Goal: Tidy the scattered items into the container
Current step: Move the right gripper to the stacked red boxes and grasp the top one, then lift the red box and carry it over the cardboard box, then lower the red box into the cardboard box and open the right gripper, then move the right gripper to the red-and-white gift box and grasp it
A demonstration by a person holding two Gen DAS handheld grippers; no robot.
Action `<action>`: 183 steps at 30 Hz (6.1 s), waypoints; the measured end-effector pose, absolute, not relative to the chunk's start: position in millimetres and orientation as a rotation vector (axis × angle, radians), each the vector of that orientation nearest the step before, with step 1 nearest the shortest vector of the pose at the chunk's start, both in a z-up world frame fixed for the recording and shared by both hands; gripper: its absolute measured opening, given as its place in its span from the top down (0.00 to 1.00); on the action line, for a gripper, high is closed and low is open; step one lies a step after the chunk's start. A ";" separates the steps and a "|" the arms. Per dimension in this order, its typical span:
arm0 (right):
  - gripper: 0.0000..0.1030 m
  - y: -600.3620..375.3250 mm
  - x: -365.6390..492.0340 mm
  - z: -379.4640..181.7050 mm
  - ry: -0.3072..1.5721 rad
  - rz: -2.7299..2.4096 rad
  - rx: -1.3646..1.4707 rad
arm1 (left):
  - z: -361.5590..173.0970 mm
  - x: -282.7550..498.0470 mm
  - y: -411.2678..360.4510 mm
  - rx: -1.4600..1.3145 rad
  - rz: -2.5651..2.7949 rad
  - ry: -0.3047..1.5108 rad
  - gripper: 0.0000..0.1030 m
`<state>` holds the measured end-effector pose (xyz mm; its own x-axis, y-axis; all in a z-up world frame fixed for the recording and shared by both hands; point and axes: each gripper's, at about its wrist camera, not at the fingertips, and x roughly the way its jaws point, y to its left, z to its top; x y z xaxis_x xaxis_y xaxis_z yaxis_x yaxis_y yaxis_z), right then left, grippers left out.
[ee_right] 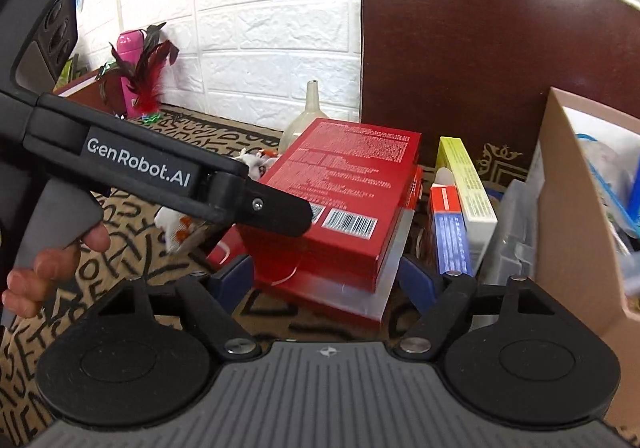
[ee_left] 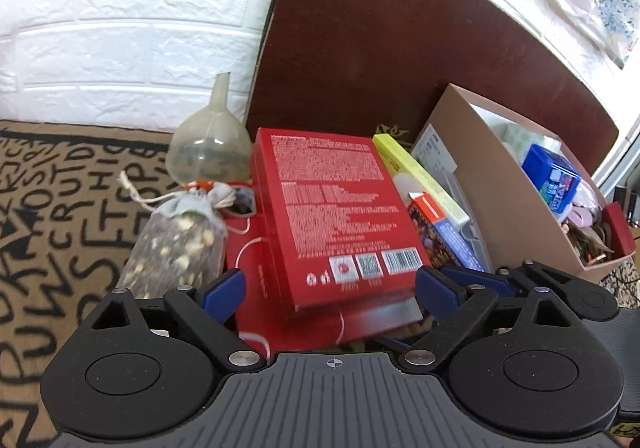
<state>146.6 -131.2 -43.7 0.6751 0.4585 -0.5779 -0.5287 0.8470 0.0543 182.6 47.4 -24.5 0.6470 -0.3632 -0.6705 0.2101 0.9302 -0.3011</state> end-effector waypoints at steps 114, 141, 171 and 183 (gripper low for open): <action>0.27 -386.3 102.5 16.5 0.466 0.267 -0.212 | 23.3 184.0 -248.3 -0.027 -0.749 0.826 0.00; 0.01 -212.1 14.6 -2.7 0.517 0.506 -0.163 | -16.5 40.3 -24.9 -0.259 -0.411 0.751 0.00; 0.20 -140.5 123.7 -75.7 0.653 0.549 -0.182 | -70.4 155.2 67.1 -0.259 -0.274 0.747 0.05; 0.42 -143.5 137.9 -78.1 0.671 0.554 -0.148 | -69.8 160.8 58.8 -0.170 -0.285 0.765 0.16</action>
